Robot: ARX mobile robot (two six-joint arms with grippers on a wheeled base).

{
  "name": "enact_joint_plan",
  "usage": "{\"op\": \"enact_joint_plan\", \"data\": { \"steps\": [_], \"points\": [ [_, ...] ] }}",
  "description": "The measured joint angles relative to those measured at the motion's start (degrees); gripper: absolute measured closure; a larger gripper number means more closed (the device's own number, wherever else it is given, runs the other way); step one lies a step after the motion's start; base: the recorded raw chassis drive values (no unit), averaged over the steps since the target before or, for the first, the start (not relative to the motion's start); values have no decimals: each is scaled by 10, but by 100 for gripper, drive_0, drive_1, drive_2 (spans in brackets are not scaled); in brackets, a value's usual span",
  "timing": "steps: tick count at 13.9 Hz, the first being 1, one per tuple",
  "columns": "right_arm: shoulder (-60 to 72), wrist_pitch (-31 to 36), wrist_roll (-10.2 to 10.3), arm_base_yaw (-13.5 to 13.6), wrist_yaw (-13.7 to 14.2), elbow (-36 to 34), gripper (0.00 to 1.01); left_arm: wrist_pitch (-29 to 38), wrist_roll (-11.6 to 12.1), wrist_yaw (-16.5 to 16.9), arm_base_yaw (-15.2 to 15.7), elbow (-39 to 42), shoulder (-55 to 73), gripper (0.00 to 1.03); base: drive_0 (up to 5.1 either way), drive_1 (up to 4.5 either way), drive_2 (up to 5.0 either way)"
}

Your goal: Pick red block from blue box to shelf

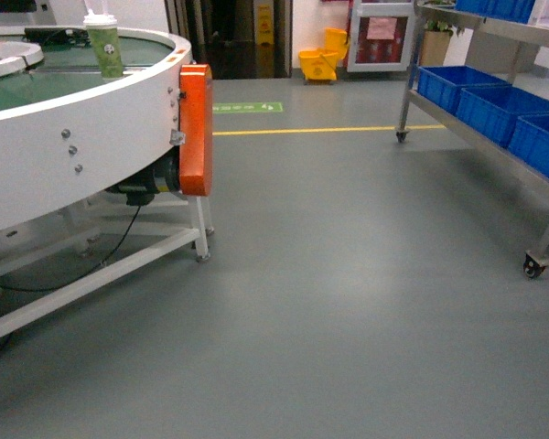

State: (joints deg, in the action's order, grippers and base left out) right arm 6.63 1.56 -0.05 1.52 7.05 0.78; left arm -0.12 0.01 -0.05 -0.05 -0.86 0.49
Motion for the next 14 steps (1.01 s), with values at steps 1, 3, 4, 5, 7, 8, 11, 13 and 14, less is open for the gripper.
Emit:
{"op": "enact_joint_plan", "data": {
  "steps": [1, 3, 4, 5, 7, 8, 11, 13, 14],
  "points": [
    [0, -3, 0, 0, 0, 0, 73, -2, 0, 0, 0, 0, 0, 5, 2, 435, -432],
    [2, -3, 0, 0, 0, 0, 73, -4, 0, 0, 0, 0, 0, 5, 0, 0, 0],
    [0, -1, 0, 0, 0, 0, 73, 1, 0, -1, 0, 0, 0, 5, -100, -100, -100],
    [0, -2, 0, 0, 0, 0, 73, -1, 0, 0, 1, 0, 0, 5, -166, -166, -166],
    [0, -1, 0, 0, 0, 0, 73, -2, 0, 0, 1, 0, 0, 5, -187, -187, -187],
    [0, -1, 0, 0, 0, 0, 73, -1, 0, 0, 1, 0, 0, 5, -165, -165, -165],
    [0, -1, 0, 0, 0, 0, 73, -1, 0, 0, 0, 0, 0, 5, -157, -157, -157],
    [0, -1, 0, 0, 0, 0, 73, -1, 0, 0, 0, 0, 0, 5, -172, -172, -172],
    [0, -1, 0, 0, 0, 0, 73, -1, 0, 0, 0, 0, 0, 5, -163, -163, -163]
  ]
}}
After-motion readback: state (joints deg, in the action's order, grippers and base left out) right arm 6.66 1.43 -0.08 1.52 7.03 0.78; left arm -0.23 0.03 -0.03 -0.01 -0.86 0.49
